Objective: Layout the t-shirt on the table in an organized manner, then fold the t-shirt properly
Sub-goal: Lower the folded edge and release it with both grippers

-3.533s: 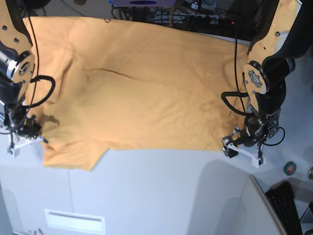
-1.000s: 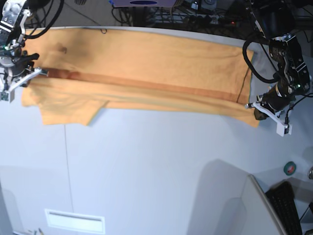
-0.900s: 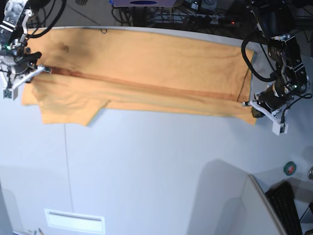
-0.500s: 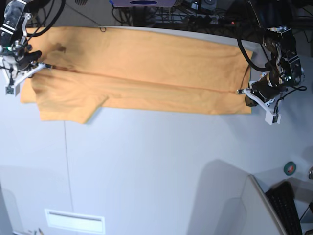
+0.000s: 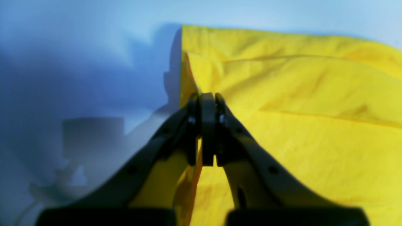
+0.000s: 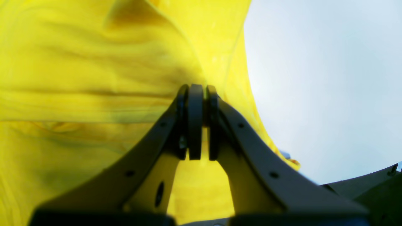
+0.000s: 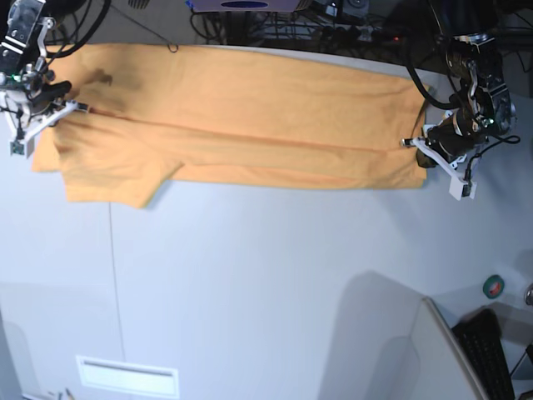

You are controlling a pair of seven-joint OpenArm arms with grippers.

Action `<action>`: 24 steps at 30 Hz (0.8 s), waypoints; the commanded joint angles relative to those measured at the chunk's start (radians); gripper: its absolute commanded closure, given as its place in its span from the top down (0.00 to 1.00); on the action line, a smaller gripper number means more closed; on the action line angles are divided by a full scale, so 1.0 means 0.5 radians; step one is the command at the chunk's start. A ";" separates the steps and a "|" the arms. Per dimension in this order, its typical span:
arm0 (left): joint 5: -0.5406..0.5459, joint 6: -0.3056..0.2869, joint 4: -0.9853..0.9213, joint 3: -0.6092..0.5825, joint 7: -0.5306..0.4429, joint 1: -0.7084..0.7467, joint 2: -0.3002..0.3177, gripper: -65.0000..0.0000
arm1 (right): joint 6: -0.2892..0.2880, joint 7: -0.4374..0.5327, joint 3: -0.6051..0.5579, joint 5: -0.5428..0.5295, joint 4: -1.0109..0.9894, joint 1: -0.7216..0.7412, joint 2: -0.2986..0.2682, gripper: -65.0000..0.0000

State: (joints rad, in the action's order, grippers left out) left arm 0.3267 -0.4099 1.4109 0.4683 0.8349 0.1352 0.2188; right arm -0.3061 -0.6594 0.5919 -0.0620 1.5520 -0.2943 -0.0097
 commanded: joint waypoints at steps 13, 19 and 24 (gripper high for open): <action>0.042 -0.004 0.408 0.185 -0.026 0.050 0.024 0.58 | 0.012 -0.067 0.091 0.006 0.411 -0.060 0.024 0.14; 0.026 -0.004 0.537 0.081 -0.029 0.069 -0.141 0.50 | 0.003 -0.058 0.073 0.003 0.583 -0.045 0.131 0.06; 0.020 0.002 0.190 -0.174 -0.094 -0.005 -0.200 0.00 | 0.003 -0.054 -0.191 0.006 0.414 0.062 0.122 0.00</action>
State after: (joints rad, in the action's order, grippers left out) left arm 0.3294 -0.4160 1.4864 0.3744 0.8112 0.1432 0.1020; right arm -0.3119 -0.7029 0.4908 -0.0662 1.7424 -0.2695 0.0605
